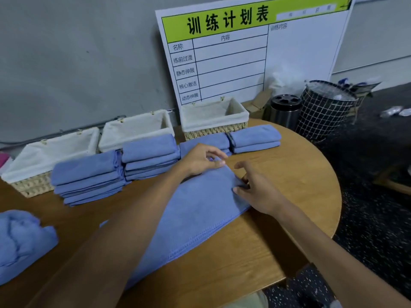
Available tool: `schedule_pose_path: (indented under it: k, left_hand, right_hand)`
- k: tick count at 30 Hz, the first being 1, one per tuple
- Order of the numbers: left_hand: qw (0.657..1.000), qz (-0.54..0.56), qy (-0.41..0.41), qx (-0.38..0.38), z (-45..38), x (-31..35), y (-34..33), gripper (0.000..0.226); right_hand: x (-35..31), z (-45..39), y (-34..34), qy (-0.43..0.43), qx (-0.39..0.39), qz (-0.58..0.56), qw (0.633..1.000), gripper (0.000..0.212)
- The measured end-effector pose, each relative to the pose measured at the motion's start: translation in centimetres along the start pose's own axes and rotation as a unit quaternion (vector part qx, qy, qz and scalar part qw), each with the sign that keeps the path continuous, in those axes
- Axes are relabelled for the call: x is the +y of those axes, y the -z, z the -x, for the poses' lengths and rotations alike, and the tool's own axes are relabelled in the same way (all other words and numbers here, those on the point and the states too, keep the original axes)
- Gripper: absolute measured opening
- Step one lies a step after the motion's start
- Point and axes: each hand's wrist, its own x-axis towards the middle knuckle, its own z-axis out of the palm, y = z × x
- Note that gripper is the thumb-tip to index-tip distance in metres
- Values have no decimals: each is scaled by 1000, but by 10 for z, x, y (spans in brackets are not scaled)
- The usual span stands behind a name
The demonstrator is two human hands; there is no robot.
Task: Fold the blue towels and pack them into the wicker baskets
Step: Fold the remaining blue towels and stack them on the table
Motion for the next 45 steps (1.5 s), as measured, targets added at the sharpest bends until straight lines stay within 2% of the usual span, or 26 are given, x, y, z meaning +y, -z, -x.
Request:
schedule_pose_path:
  k: [5,9,10,12,15,19,21,24,27,29,30,32,34,36,38,40,42,45]
  left_hand:
    - [996,57,11,63,35,1,19,15]
    - [982,152,64,93,82,9,50,16]
    - [973,189,83,102,94,11,58,20]
    - [956,244,119,110,119,15,78,44]
    - [945,272,129,126,162,16,106,70]
    - [942,257,140,161,212,10,128,77]
    - [942,244,146,176,233,1,131,76]
    - [937,240,157,198,258,-15,129,71]
    - [946,192,182,186,275,-30,113,62]
    - [961,117,183,172,282,-47,97,51]
    - [966,72,172,178,283,-56,90,41]
    - [966,12,147,213,280,-66,81,23]
    - [961,-29,113,249,271,-63,72,18]
    - [959,-110,79,250,262,-56,57,30]
    - [958,-215,90,166,260,-54,39,49]
    - [952,-264,121,92,264,-60,28,71]
    - [949,-276,137,64,268,-66,33,84]
    - [942,-297,154,27,279,-66,43,89]
  right_hand:
    - [-22,15,-4,12,92,-30,995,45]
    - [-69,25,-22,89,135,-39,986,52]
    - [-82,28,-29,109,134,-29,985,55]
    - [-108,35,-43,142,118,-16,983,58]
    - [-140,45,-67,184,87,-15,979,60]
    - [-170,53,-102,208,38,-21,977,56]
    - [-179,58,-120,222,15,-1,975,58]
    - [-186,60,-147,245,-12,29,969,50]
    - [-181,63,-170,258,-45,120,958,40]
    - [-176,69,-178,243,-72,211,944,49]
    - [-173,71,-178,240,-76,212,944,56]
    - [-175,69,-171,228,-47,115,966,59]
    - [-169,57,-161,205,49,48,976,48]
    - [-159,45,-151,169,108,92,975,38]
    - [-139,36,-147,115,70,210,968,35]
    - [-116,37,-144,70,19,267,961,51]
    - [-102,39,-137,40,23,242,969,68]
    - [-98,31,-129,2,20,210,977,75]
